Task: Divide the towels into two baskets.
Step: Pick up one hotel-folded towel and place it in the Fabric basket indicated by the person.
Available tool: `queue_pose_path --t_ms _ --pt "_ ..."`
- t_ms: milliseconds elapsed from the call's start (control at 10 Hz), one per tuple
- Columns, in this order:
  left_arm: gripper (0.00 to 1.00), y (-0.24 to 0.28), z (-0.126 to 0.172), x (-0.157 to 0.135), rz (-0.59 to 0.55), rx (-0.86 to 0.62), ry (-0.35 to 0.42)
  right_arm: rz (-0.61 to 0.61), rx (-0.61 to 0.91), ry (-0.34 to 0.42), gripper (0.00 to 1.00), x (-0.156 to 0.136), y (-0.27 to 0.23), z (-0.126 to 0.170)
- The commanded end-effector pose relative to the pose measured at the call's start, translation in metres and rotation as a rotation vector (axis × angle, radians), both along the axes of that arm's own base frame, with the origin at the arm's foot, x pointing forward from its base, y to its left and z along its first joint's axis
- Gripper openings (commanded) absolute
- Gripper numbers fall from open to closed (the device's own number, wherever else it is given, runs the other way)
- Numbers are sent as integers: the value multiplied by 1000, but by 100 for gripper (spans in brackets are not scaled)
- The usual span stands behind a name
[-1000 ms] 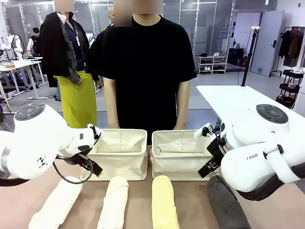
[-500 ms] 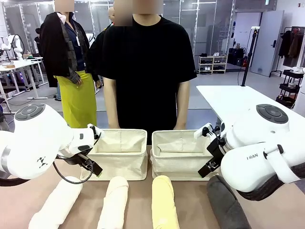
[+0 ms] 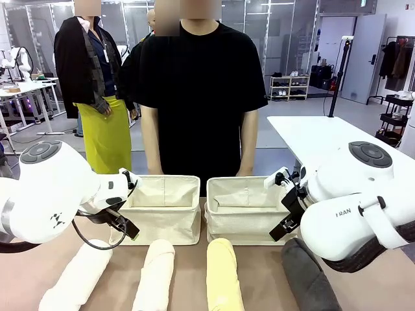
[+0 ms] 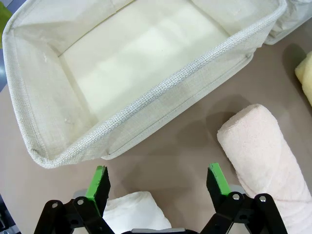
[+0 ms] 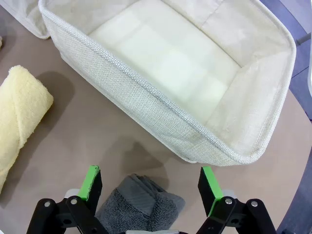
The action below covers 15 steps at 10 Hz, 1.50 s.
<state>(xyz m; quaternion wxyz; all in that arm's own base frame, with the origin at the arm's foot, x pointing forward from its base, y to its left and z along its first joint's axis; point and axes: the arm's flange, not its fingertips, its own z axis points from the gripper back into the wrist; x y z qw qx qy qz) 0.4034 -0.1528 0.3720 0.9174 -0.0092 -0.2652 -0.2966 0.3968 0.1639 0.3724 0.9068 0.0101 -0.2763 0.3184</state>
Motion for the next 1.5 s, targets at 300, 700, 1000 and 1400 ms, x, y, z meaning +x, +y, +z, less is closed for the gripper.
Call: queue_pose_path --t_ms 300,700,1000,1400 --pt "100 1 0 0 2 -1 0 0 1 0 100 0 0 0" --pt "100 8 23 8 -8 39 -12 -4 7 -21 100 8 -3 20" --pt "100 26 67 11 5 -42 18 -14 24 -52 100 10 -8 48" --pt "100 93 122 -19 -93 -507 131 -15 426 51 100 -15 -62 98"
